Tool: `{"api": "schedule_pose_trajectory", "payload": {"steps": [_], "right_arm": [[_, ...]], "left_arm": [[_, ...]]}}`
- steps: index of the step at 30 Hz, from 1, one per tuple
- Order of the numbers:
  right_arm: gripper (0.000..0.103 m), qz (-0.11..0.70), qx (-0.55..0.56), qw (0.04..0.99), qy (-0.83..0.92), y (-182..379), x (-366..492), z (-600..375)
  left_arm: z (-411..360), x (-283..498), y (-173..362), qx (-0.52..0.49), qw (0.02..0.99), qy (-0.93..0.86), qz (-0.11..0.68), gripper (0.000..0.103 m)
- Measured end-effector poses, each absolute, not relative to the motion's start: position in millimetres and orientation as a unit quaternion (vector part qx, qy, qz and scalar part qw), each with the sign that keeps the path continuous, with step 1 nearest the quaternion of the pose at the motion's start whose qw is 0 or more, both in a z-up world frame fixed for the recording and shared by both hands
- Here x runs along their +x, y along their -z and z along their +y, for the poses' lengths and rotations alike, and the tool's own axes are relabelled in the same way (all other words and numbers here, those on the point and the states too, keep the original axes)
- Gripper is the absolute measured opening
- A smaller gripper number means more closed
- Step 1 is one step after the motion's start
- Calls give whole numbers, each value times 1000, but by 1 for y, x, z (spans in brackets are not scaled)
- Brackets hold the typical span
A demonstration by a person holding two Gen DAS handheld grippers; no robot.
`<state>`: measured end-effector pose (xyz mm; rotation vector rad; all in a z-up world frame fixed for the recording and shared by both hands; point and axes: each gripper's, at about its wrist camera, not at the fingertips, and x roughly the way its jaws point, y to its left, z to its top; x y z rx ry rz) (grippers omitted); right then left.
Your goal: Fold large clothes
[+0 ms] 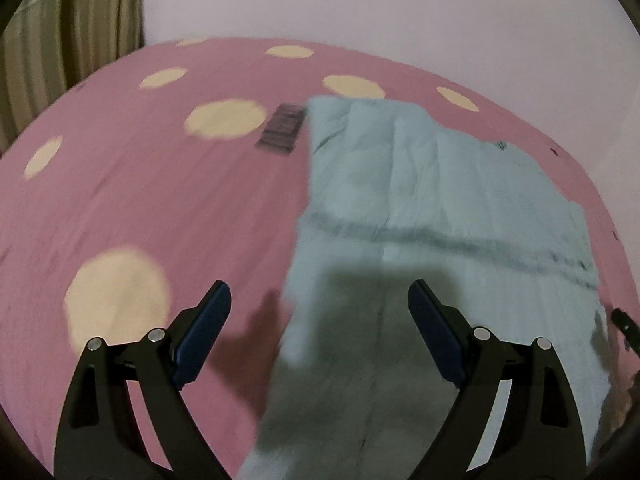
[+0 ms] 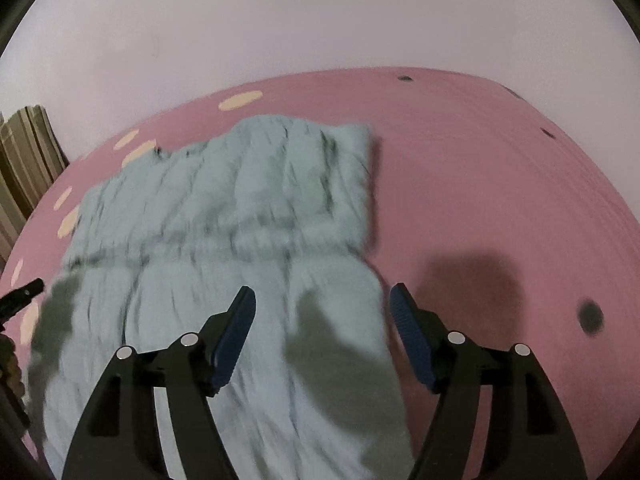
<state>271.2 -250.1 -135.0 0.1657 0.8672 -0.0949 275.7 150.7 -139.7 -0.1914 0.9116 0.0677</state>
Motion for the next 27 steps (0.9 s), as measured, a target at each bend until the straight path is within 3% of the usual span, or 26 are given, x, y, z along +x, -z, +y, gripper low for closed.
{"api": "schedule_pose_trajectory", "payload": {"steps": [10,17,20,26,27], "right_arm": [[69,449,99,886,55,156,167,-272],[68,465,141,873,35,170,130,-273],[51,461,129,877,34,171,125,-265],[26,464,134,876,11,173,120,-256],[22,465,140,874,4,173,120,-255]], "left_arm": [[181,148,146,-112,885,9,453,90],[182,115,167,-133,867,37,478,89],[179,109,169,-143,868,46,473,87],[174,109,170,-161,863,61,475,67],[173,108,170,-155,865,61,473,59]]}}
